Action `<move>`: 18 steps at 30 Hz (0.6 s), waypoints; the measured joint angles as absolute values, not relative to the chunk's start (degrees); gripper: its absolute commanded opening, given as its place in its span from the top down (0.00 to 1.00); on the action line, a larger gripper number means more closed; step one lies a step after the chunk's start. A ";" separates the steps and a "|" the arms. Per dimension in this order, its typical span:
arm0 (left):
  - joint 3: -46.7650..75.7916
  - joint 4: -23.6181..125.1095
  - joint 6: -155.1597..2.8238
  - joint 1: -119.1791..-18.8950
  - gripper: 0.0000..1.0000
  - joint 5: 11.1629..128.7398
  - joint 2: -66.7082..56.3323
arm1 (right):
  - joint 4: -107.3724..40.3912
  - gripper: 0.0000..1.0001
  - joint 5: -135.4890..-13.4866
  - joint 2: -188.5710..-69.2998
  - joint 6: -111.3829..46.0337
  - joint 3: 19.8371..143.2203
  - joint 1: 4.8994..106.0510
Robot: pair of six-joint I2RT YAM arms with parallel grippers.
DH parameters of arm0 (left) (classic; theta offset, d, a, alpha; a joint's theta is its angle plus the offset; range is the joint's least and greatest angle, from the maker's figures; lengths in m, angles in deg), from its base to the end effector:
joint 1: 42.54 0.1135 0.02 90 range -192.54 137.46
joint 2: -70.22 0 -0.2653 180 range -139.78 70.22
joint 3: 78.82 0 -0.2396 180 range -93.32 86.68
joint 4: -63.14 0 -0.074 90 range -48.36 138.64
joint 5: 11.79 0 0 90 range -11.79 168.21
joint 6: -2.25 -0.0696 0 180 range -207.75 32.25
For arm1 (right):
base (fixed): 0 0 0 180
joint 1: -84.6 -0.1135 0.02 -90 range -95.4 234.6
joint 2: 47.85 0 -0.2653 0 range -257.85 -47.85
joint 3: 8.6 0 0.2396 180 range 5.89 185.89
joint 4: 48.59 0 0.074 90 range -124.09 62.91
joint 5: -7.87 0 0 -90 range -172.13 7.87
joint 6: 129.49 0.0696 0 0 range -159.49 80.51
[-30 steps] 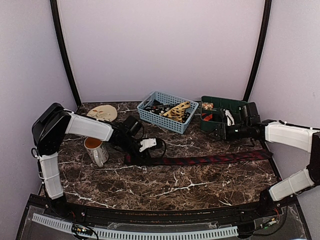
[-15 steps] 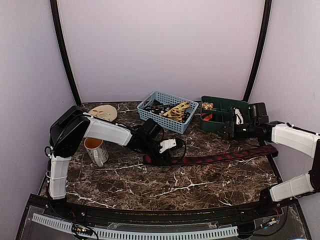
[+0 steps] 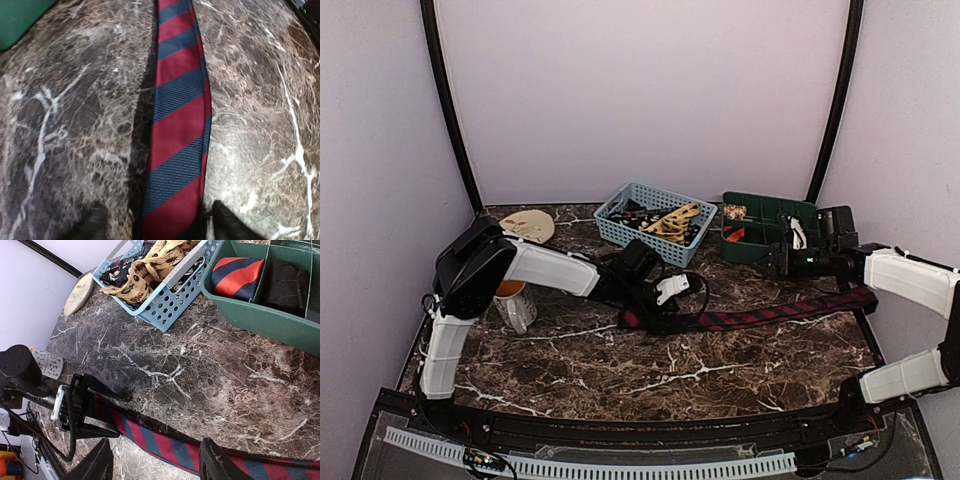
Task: Roll the ties
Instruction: Move the tie to the center of the board, then smooth out the tie at the center of the board.
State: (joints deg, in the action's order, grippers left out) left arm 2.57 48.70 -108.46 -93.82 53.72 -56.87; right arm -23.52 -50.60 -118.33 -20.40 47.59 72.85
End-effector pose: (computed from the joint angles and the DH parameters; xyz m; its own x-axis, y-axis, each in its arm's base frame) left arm 0.2847 -0.4013 0.1173 -0.0802 0.6145 -0.7848 0.9924 0.1230 -0.0051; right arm 0.2536 0.0899 0.2199 -0.7730 0.1240 -0.6222 -0.3351 0.7530 0.5663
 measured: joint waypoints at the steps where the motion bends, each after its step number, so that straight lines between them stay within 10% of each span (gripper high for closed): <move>1: 3.48 49.09 -107.91 -93.82 0.01 54.55 -56.17 | -23.74 0.37 -50.47 -118.33 -20.11 47.59 72.70; 18: 31.26 64.59 -87.02 -84.16 0.01 71.14 -6.45 | -38.36 0.23 -43.85 -128.89 -11.63 56.11 54.45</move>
